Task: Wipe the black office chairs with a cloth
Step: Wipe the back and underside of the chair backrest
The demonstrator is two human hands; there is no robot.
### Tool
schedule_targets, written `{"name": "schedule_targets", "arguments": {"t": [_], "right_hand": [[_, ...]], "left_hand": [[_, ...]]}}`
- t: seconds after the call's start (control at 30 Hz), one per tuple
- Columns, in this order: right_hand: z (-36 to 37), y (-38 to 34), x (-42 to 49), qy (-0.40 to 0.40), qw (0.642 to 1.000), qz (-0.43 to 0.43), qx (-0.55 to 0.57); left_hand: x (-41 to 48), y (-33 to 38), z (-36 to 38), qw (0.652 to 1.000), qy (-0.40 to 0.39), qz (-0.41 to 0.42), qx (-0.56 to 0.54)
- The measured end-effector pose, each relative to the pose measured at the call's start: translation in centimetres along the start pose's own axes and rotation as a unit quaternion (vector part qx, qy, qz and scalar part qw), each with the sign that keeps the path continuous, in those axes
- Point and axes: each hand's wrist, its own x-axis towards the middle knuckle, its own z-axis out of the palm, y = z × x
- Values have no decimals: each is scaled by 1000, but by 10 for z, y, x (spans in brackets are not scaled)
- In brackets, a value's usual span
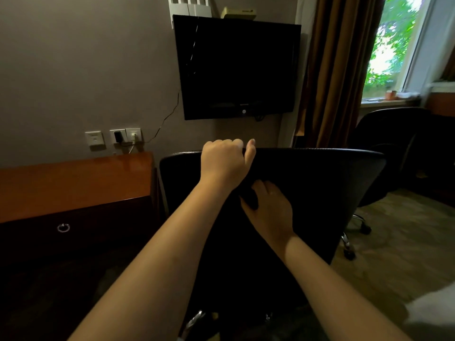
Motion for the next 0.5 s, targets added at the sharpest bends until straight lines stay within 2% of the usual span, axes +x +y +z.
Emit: {"name": "schedule_targets", "arguments": {"t": [0.07,0.17,0.37,0.5], "right_hand": [[-10,27,-4,-5,1000,16,8],[-29,73,-13,-12,994,100,49],[-73,157,-21,31,963,266,-24],[-83,171,-20,72,953,293,-14]], "left_hand": [[1,0,1,1000,10,2,-7],[1,-1,6,1000,27,4,-5],[0,1,11,997,81,-7,-8],[-1,0,12,996,87,-18,-18]]}}
